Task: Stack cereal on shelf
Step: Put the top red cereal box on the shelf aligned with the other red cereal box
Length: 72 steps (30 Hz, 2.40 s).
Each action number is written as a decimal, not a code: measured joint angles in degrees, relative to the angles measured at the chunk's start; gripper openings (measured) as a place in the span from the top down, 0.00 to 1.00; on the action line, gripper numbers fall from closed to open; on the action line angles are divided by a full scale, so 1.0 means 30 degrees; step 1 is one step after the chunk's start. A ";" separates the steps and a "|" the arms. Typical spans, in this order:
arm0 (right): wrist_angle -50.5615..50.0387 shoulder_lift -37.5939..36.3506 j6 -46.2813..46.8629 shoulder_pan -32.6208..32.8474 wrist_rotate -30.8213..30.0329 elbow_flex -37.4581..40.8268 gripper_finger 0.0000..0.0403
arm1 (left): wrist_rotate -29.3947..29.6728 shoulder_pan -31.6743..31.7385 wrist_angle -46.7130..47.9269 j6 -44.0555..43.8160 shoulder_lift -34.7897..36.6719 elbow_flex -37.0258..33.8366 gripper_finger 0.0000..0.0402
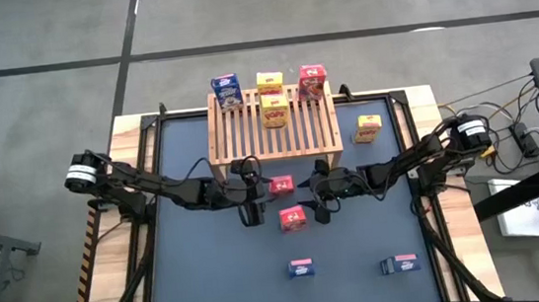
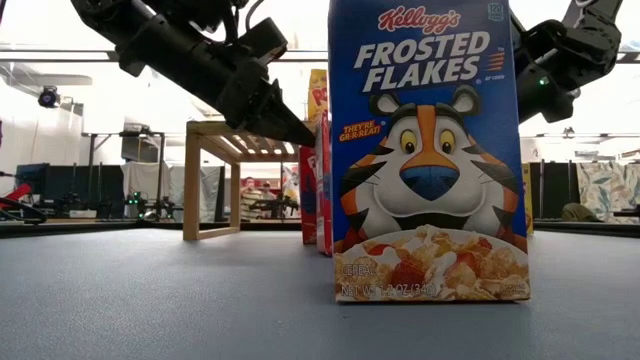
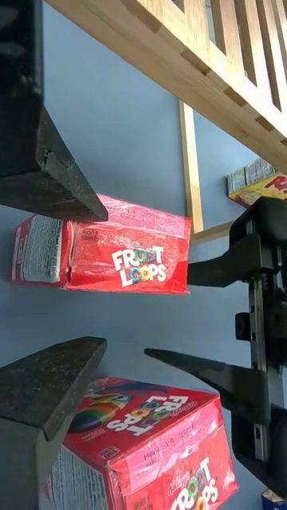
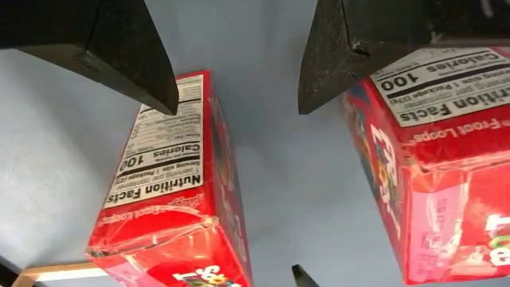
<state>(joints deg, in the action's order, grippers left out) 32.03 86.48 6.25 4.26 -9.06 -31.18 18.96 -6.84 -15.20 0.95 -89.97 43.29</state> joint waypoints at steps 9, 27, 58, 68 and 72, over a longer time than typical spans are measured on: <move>0.0000 -0.0063 -0.0319 0.0894 -0.1919 0.0000 0.39 | -0.0120 -0.0279 -0.0073 -0.0335 0.0005 0.0022 0.43; -0.0197 -0.0415 -0.3065 0.2102 -0.4279 -0.1224 0.39 | -0.0117 -0.0338 -0.0036 -0.0510 0.0012 0.0022 0.43; -0.1603 -0.0430 -0.4595 0.1982 -0.5486 -0.2863 0.23 | -0.0242 -0.0462 -0.0051 -0.0663 0.0012 0.0022 0.42; -0.2040 -0.0401 -0.4512 0.1409 -0.4397 -0.2863 0.15 | -0.0532 -0.0462 -0.0061 -0.0670 0.0019 0.0029 0.42; -0.2137 -0.0393 -0.4365 0.1119 -0.3862 -0.2863 0.18 | -0.0528 -0.0462 -0.0058 -0.0670 0.0019 0.0029 0.42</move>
<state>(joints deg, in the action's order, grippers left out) 25.62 85.30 -6.84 7.62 -20.65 -39.77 17.38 -8.23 -15.38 -1.06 -89.91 43.38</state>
